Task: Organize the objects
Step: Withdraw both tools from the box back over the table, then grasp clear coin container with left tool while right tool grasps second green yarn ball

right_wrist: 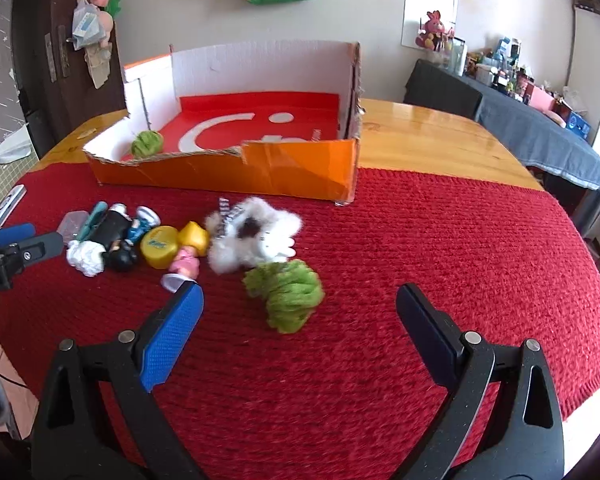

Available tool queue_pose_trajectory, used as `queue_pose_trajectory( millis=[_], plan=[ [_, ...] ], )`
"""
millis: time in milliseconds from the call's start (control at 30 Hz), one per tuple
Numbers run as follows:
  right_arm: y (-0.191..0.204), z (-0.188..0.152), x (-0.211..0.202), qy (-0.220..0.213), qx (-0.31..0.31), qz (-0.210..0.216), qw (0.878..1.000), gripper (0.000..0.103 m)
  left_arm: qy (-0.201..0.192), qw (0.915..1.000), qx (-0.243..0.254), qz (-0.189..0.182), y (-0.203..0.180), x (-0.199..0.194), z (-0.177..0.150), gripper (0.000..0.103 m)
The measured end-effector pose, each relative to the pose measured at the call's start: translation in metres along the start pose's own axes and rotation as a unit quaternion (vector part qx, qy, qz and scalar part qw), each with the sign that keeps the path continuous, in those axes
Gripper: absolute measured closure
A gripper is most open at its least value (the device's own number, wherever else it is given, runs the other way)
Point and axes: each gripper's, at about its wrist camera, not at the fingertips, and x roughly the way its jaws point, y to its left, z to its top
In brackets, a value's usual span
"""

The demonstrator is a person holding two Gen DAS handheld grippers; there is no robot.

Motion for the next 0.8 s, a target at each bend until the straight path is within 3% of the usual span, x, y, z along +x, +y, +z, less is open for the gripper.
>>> queue_pose_trajectory(
  millis=[800],
  plan=[
    [-0.012, 0.003, 0.008, 0.019, 0.014, 0.018, 1.0, 0.004, 0.033, 0.9989, 0.034, 0.004, 0.006, 0.017, 0.015, 0.0]
  ],
)
